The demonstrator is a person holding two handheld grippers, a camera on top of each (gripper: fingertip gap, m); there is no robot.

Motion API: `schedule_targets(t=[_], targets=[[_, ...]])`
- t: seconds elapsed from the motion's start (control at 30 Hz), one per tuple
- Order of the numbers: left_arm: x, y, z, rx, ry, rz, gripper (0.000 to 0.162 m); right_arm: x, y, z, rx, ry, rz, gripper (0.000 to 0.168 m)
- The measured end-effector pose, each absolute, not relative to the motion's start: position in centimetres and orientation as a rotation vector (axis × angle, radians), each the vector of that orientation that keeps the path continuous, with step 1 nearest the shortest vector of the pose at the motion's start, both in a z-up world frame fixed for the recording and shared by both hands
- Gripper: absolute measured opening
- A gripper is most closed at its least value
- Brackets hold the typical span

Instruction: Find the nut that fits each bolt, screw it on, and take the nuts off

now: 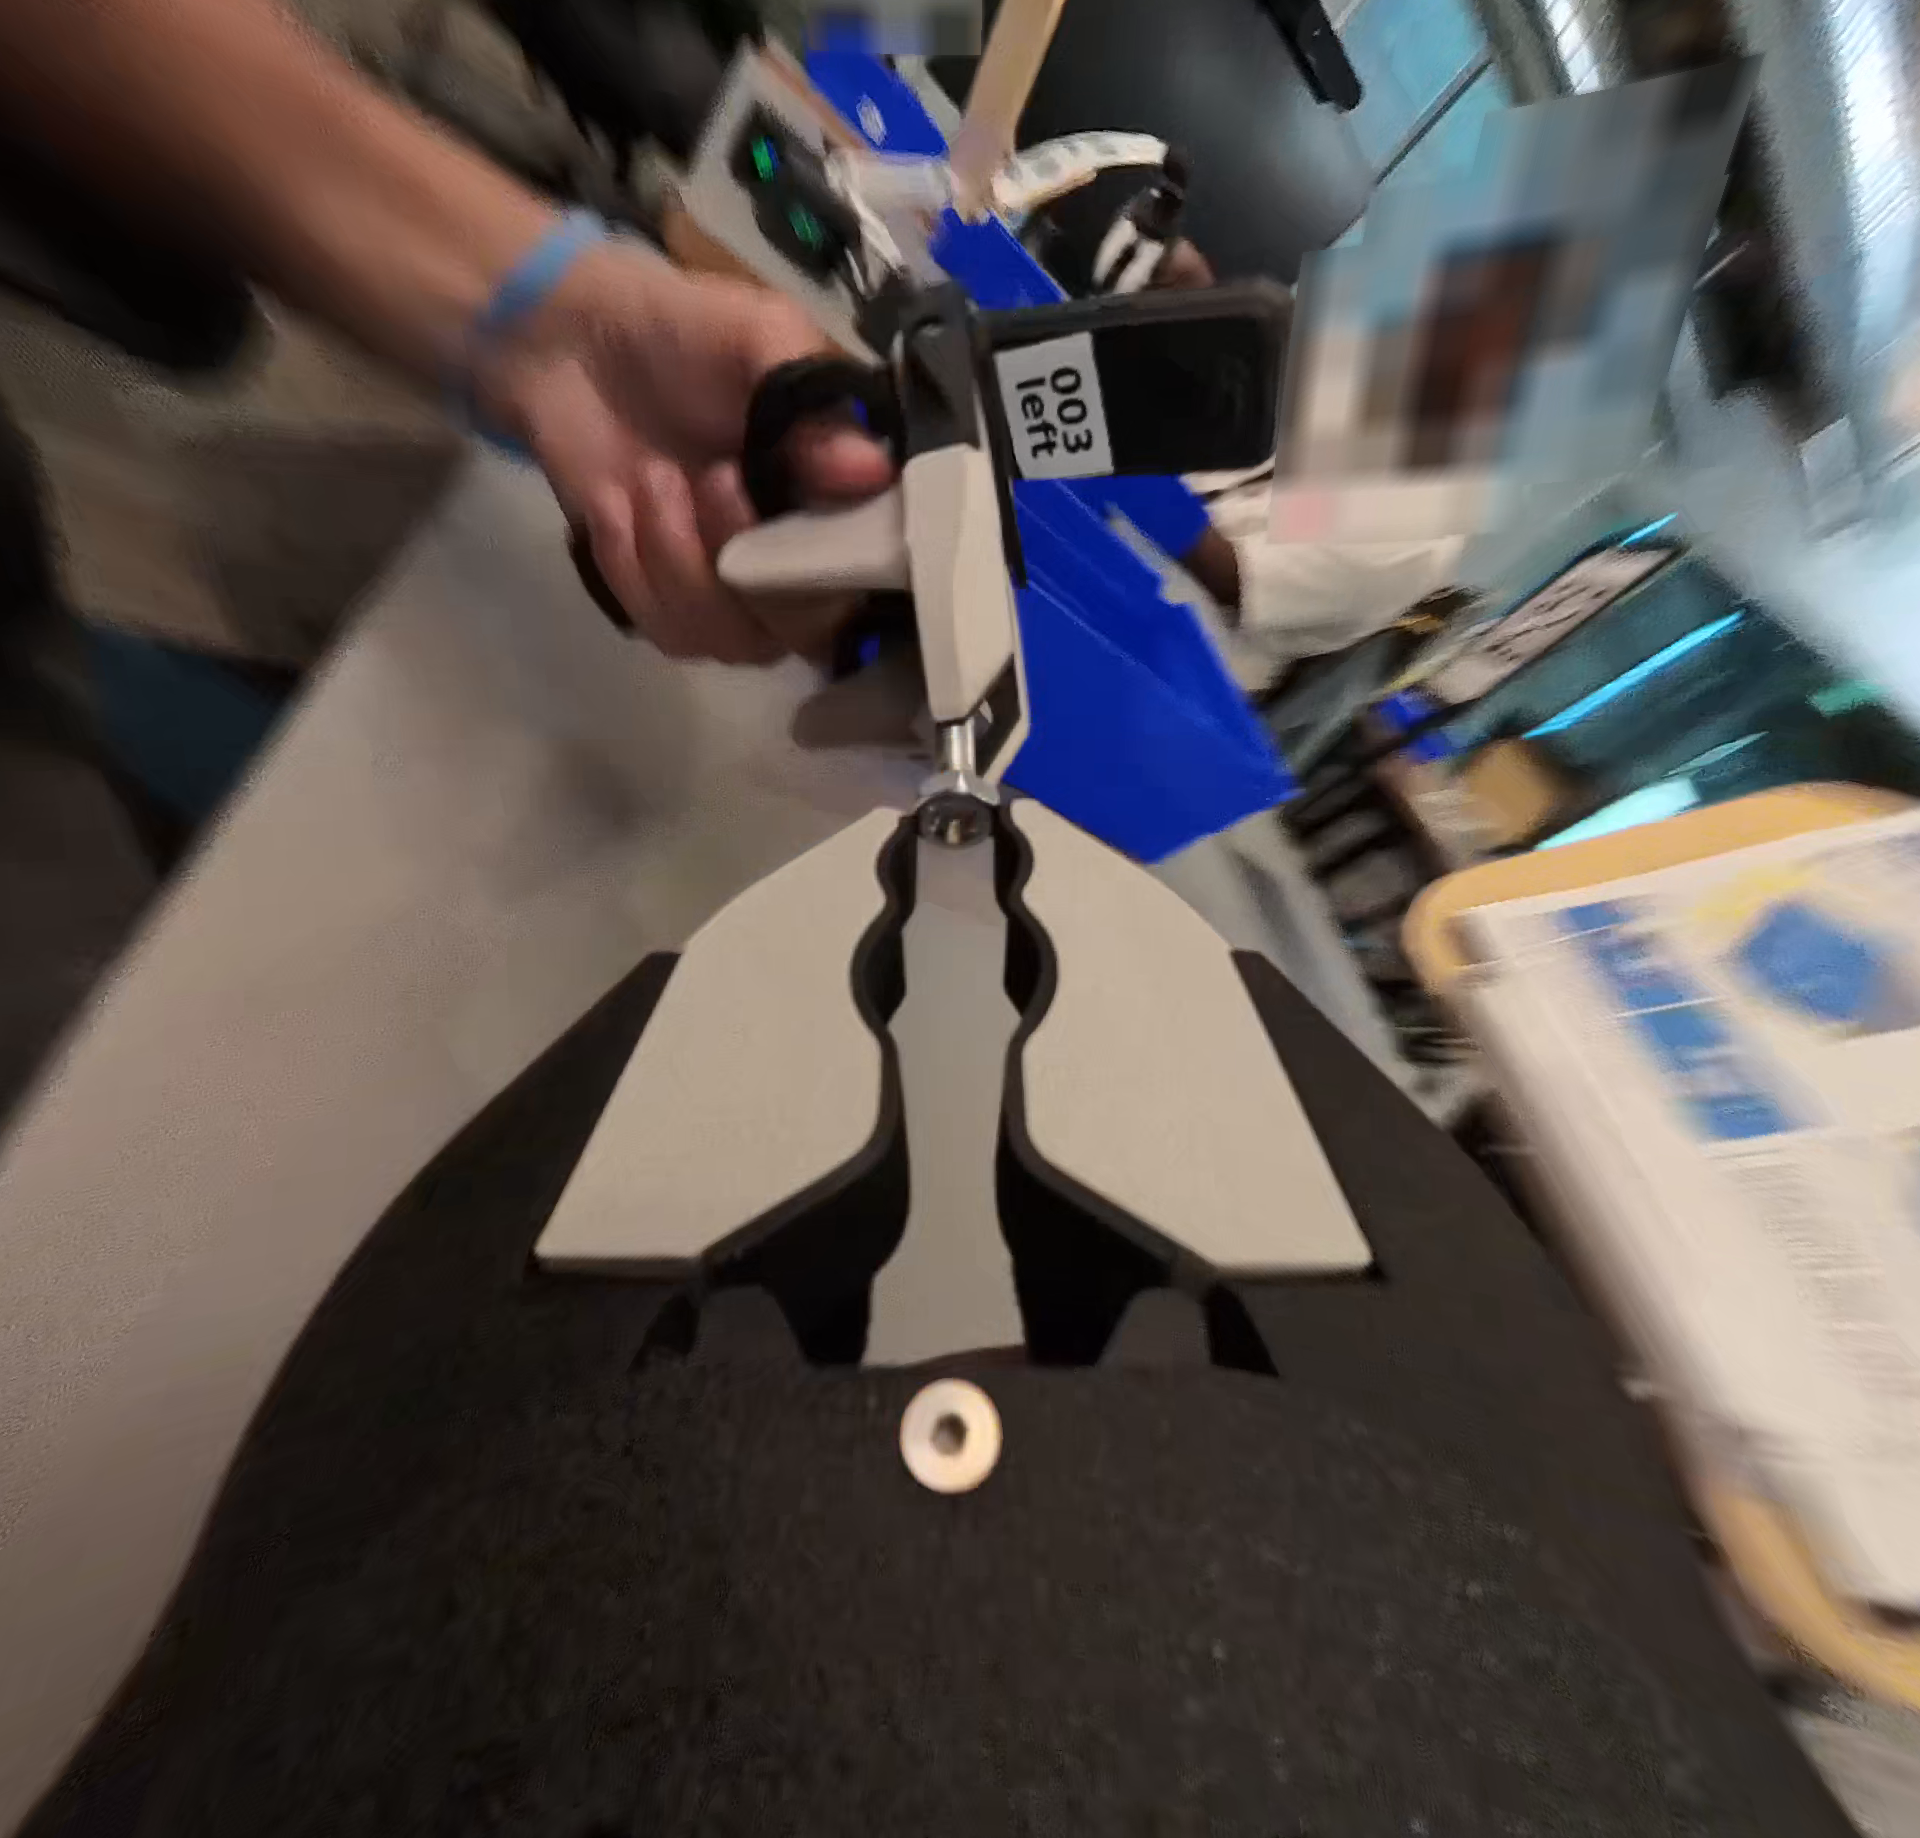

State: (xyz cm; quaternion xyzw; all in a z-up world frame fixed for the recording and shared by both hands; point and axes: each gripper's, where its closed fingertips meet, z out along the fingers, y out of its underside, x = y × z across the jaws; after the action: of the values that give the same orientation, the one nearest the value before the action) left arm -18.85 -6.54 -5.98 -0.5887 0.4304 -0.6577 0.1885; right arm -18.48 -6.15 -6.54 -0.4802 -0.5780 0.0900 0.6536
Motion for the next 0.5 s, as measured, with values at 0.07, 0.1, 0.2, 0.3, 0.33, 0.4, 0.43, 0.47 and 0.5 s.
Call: schedule_targets(t=[0.07,0.1,0.2,0.3,0.33,0.4,0.43,0.47,0.5], targets=[[-18.8,-6.8,-6.1,-1.684,1.211,-1.883,0.014,-18.3,-6.3,-6.5,-0.936,-1.374,-0.130,0.014],[-18.9,-6.9,-6.1,-1.699,1.212,-1.903,0.014,-18.3,-6.4,-6.4,-0.861,-1.396,-0.260,0.014],[-18.8,-7.3,-6.3,-1.761,1.212,-1.944,0.014,-18.2,-6.8,-6.5,-0.656,-1.436,-0.566,0.014],[-18.8,-7.6,-6.8,-1.818,1.208,-1.975,0.014,-18.1,-7.0,-6.8,-0.556,-1.436,-0.662,0.014],[-18.7,-7.5,-6.9,-1.821,1.211,-1.955,0.015,-18.1,-6.9,-6.9,-0.531,-1.421,-0.684,0.014],[-18.7,-7.2,-7.1,-1.799,1.234,-1.881,0.014,-18.1,-6.6,-7.3,-0.671,-1.373,-0.511,0.014],[-18.7,-7.1,-7.0,-1.780,1.237,-1.867,0.014,-18.2,-6.6,-7.4,-0.754,-1.350,-0.394,0.016],[-18.8,-7.0,-6.7,-1.752,1.236,-1.860,0.014,-18.5,-7.0,-6.9,-0.800,-1.317,-0.267,0.026],[-18.9,-6.8,-6.5,-1.728,1.235,-1.828,0.014,-18.6,-7.2,-6.4,-0.855,-1.280,-0.149,0.035]])
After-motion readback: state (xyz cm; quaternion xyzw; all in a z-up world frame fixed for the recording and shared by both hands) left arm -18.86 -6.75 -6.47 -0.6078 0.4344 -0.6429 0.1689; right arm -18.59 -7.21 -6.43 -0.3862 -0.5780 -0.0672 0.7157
